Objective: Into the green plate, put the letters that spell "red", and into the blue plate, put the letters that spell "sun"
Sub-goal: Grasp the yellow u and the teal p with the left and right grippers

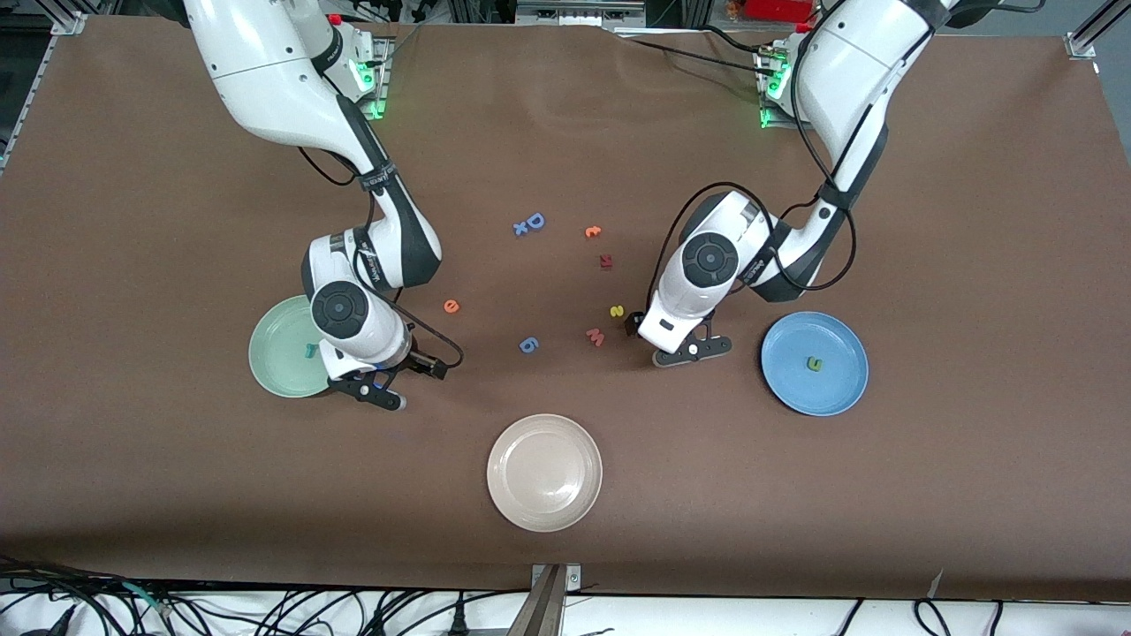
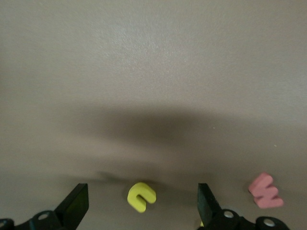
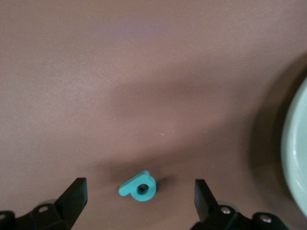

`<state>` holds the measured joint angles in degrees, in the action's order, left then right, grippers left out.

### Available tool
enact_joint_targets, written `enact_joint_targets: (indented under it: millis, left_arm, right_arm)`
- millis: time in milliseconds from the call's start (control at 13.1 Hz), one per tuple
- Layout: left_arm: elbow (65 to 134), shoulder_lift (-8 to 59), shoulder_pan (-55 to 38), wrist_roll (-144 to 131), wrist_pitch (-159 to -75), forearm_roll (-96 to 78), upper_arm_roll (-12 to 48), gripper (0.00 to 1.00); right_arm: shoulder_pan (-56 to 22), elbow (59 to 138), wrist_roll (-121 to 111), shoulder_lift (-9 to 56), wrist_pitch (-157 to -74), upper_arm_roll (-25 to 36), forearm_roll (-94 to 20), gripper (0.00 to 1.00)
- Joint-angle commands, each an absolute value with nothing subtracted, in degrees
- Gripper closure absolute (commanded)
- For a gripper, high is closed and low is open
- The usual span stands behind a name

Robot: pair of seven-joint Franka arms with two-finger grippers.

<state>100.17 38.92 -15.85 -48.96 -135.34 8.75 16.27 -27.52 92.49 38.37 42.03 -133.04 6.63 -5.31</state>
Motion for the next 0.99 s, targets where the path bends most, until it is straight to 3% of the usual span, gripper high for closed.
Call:
enact_joint_targets:
  millis: [0,228,456,761,913]
  left_arm:
    - [99.05,40.69,-17.14,-51.58,-136.23,12.37,15.56,0.00]
    - [100.19,40.96,-17.14,-53.61,-136.14,13.54,15.56,0.08]
    - [100.28,40.87,-16.96,-53.61,-135.97,13.62,15.64,0.10]
    - [101.16,40.69,-17.05,-53.35,-135.53,13.62,15.73,0.18]
    - [101.34,40.52,-16.96,-52.73,-135.09,13.62,15.73,0.33]
  right_arm:
    - [-27.68,91.14,38.94,44.29,-135.08,6.15,-6.50,0.01]
    - [-27.69,91.32,39.11,44.47,-135.35,6.07,-6.50,0.01]
    - [-27.77,91.67,39.29,44.47,-135.35,6.06,-6.50,0.09]
    - [-28.04,92.37,39.29,44.39,-135.70,6.06,-6.50,0.34]
    - [-28.12,93.16,39.29,44.21,-135.62,5.63,-6.50,0.43]
